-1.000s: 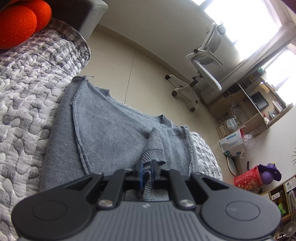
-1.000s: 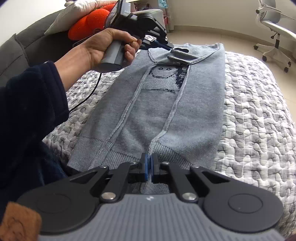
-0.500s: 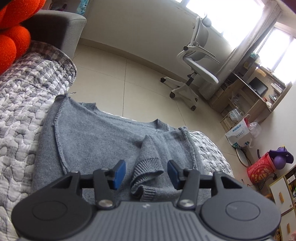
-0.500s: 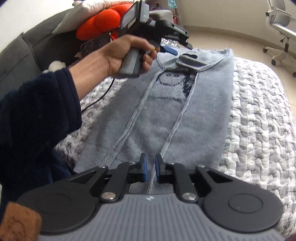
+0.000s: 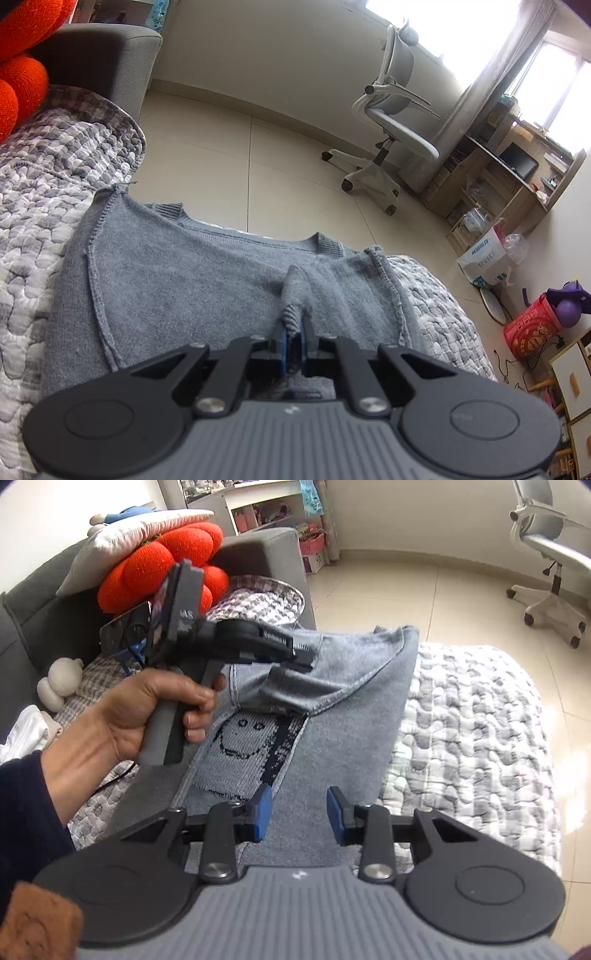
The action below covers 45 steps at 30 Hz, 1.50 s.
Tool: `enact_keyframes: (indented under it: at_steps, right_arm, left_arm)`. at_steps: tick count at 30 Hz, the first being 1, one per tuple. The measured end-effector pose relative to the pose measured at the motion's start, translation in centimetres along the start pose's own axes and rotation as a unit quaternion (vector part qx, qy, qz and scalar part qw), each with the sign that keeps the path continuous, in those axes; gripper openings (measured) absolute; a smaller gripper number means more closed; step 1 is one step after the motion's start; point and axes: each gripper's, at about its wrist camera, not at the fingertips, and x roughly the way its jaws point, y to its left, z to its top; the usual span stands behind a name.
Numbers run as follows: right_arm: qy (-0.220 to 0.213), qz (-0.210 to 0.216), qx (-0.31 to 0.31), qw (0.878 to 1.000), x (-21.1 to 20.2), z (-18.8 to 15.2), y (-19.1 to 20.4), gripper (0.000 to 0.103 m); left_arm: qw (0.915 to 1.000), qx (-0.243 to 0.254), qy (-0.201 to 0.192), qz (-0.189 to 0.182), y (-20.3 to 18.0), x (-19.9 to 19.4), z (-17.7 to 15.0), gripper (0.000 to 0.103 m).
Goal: Fold clothes
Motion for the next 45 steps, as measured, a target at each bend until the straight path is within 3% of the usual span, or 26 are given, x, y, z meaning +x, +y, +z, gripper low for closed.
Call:
enact_keyframes:
  at_steps: [5, 11, 16, 18, 20, 22, 26, 30, 32, 36, 45]
  right_arm:
    - [0.025, -0.015, -0.027, 0.999, 1.9, -0.8, 0.6, 0.037]
    - [0.032, -0.017, -0.05, 0.998, 3.1, -1.0, 1.0, 0.037]
    - [0.036, -0.023, -0.06, 0.997, 3.9, -1.2, 1.0, 0.037]
    - [0.034, -0.025, -0.059, 0.997, 4.0, -1.2, 0.9, 0.037]
    - [0.031, -0.027, -0.059, 0.997, 4.0, -1.1, 0.8, 0.037]
    - [0.028, -0.027, -0.06, 0.997, 3.9, -1.0, 0.7, 0.037]
    - [0.027, -0.03, -0.06, 0.997, 4.0, -0.9, 0.6, 0.037]
    - [0.023, -0.029, -0.065, 0.997, 4.0, -0.8, 0.8, 0.037]
    - [0.022, -0.028, -0.066, 0.997, 4.0, -0.8, 0.9, 0.037]
    - [0.026, -0.03, -0.074, 0.996, 4.3, -0.8, 1.3, 0.037]
    - [0.026, -0.017, -0.095, 0.995, 4.8, -1.5, 1.4, 0.039]
  left_arm:
    - [0.9975, -0.059, -0.022, -0.034, 1.4, -0.4, 0.6, 0.006]
    - [0.9944, -0.099, -0.021, -0.031, 2.4, -0.1, 0.3, 0.006]
    - [0.9871, -0.154, -0.028, -0.033, 3.6, -0.4, 0.3, 0.009]
    - [0.986, -0.163, -0.025, -0.027, 3.8, -0.4, 0.3, 0.031]
    - [0.9878, -0.149, -0.031, -0.032, 3.4, -0.8, 0.5, 0.048]
    - [0.9905, -0.128, -0.036, -0.036, 2.7, -1.2, 0.8, 0.054]
    - [0.9978, -0.044, -0.05, 0.004, 0.4, -1.9, 1.5, 0.054]
    - [0.9971, 0.033, -0.033, 0.059, -1.5, -0.6, 1.4, 0.054]
    - [0.9941, 0.048, -0.009, 0.096, -1.4, 0.8, 1.1, 0.05]
    - [0.9886, 0.073, -0.01, 0.131, -1.4, 1.6, 0.7, 0.037]
    - [0.9854, 0.086, -0.027, 0.144, -1.8, -1.9, 1.5, 0.039]
